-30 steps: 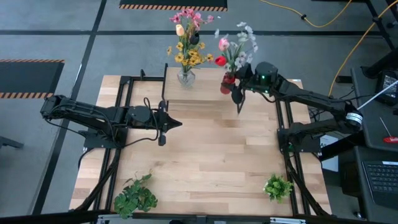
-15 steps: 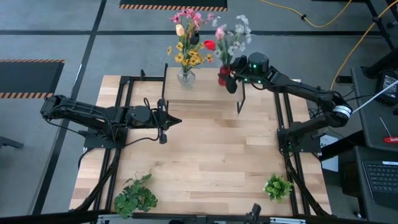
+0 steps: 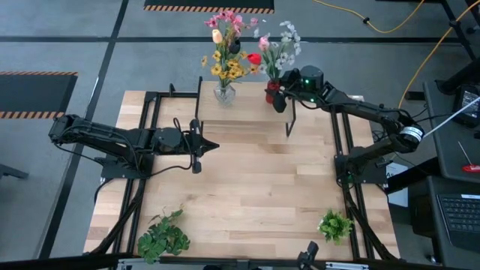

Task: Pick and place flowers into a vace then onto a shelf
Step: Put the red vase with flowers on the shelf

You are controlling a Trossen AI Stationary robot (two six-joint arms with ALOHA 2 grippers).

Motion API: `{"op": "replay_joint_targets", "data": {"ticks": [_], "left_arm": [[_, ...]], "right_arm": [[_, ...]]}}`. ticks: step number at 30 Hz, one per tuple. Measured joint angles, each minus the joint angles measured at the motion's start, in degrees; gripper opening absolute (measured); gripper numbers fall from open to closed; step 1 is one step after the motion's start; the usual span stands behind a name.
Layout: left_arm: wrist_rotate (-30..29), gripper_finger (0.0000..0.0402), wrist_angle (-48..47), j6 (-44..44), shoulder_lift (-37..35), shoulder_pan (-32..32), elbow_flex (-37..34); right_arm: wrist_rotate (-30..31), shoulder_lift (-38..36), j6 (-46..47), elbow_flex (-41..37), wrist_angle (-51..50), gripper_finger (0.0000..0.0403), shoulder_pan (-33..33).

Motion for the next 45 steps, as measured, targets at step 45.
{"op": "replay_joint_targets", "data": {"ticks": [45], "left_arm": [[0.17, 0.0006, -0.24, -0.02, 0.0, 0.0, 0.0]], "right_arm": [[2.02, 0.0, 2.96, -4.83, 7.12, 0.0239, -0.9]]}}
